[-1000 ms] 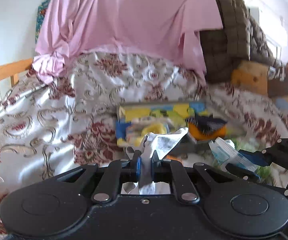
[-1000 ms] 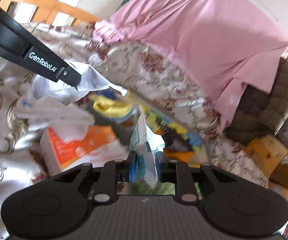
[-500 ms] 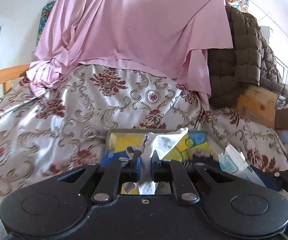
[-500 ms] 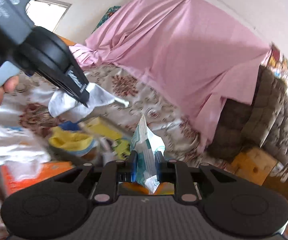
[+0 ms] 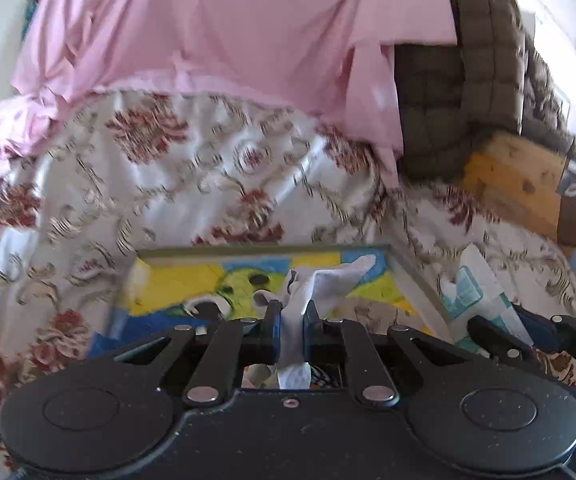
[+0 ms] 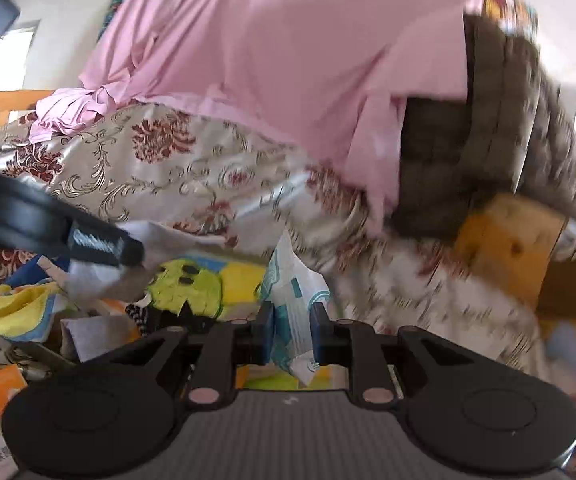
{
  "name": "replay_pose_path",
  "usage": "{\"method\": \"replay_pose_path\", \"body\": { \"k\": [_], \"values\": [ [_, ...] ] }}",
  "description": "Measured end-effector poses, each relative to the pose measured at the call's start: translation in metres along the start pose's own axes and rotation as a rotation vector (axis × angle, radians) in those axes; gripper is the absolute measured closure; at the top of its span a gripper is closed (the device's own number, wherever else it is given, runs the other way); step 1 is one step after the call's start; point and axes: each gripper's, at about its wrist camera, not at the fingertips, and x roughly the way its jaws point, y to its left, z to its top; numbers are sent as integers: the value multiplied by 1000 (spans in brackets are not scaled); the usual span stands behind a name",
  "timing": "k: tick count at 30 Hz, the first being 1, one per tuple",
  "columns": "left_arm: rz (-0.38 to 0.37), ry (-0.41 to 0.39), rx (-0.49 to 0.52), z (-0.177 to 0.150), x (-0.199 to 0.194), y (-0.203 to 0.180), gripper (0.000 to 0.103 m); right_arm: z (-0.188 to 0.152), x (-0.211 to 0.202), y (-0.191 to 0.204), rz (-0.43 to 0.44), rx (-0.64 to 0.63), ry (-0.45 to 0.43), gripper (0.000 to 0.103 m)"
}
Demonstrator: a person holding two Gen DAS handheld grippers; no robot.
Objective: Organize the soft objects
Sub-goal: 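Carry both held items over the cartoon tray, lower them and open both grippers, then move both open tools back from the tray over the remaining pile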
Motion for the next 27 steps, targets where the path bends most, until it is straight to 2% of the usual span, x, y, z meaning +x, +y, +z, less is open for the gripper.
{"method": "replay_pose_path", "body": {
  "k": [6, 11, 13, 15, 18, 22, 27],
  "values": [
    [10, 66, 27, -10, 18, -14, 89, -7, 15, -20, 53, 104, 94, 75],
    [31, 97, 33, -12, 19, -16, 83, -10, 19, -27, 66, 145, 127, 66],
    [39, 102, 26, -12, 17, -16, 73, -12, 18, -29, 67, 155, 123, 64],
    [47, 103, 15, -10, 16, -15, 58, -12, 19, -31, 76, 170, 124, 51],
    [60, 104, -13, -8, 12, -13, 44, -12, 20, -37, 82, 196, 120, 41],
    [85, 82, -25, -3, 0, -10, 34, -10, 18, -42, 87, 231, 110, 35],
    [111, 21, -22, 1, -25, -8, 21, 1, 1, -50, 93, 270, 54, 21]
  ]
}}
